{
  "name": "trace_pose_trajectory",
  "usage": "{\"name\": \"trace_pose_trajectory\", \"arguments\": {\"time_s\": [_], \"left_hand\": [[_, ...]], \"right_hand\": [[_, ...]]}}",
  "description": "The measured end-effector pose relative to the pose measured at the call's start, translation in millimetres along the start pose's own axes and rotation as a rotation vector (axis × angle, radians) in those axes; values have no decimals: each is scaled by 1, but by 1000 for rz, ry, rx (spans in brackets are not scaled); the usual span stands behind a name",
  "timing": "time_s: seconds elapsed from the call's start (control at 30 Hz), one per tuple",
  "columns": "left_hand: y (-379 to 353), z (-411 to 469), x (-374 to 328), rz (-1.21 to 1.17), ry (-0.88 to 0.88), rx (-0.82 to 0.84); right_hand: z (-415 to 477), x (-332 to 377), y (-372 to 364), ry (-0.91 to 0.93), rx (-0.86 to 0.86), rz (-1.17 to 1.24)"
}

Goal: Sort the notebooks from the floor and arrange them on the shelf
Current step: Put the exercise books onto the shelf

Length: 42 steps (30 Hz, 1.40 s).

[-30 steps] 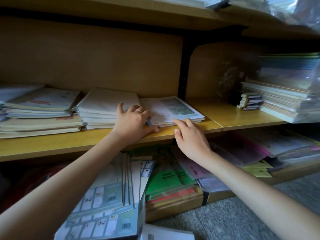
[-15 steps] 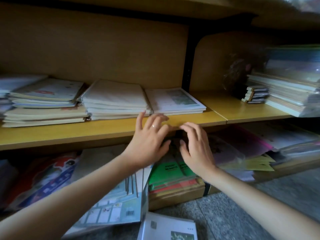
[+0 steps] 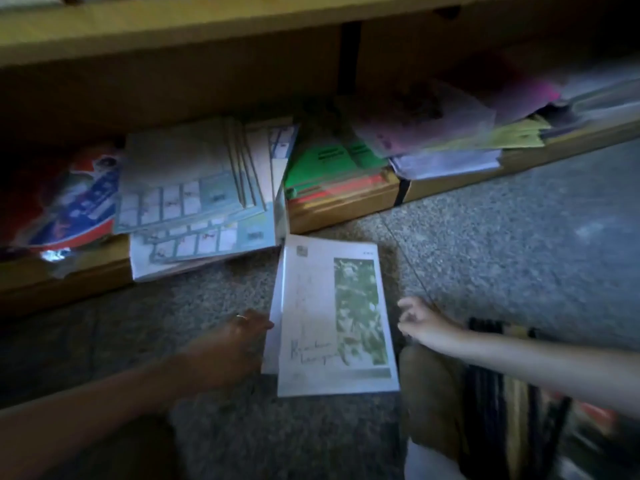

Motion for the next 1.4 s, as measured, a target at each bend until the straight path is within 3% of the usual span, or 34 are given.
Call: {"name": "trace_pose_trajectory", "arguments": {"time_s": [0.13,0.3,0.47,0.6,0.77,0.87,1.0,1.13,1.27,1.4], "left_hand": [[-18,1,4,-198,138,36],[-26,14,1,-759,249,10],[-19,27,-12,-752,255,-66],[-27,36,-59,-829,98,-23],[-2,52,-103,-638,-78,-39],[30,55,-123,-578,-165,-93],[82,40,-136,-742,-273,-253],[132,26,-129,-938,-239,-457],[183,9,-140,-744,-337,-671],[229,-6,-167,-719,-476,-840]], "right_hand": [[-3,-6,-20,-74,155,189],[-4,5,-20,-67,171,194],[-3,2,-25,-48,192,181],[0,-5,-34,-34,251,152],[-6,0,-36,25,317,275],[-8,1,-17,63,205,457],[-24,11,19,142,34,677],[-73,49,93,409,-274,801],[-123,88,148,646,-503,890],[-140,127,192,756,-543,940]]}}
Point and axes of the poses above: each hand's wrist, its own z-axis towards the middle knuckle, its own y-axis out of the back of the hand, x = y × z, the point moved 10 cm from there along z, towards the middle knuckle, and after that the axes turned 10 degrees about -y, right-handed, at the moved point
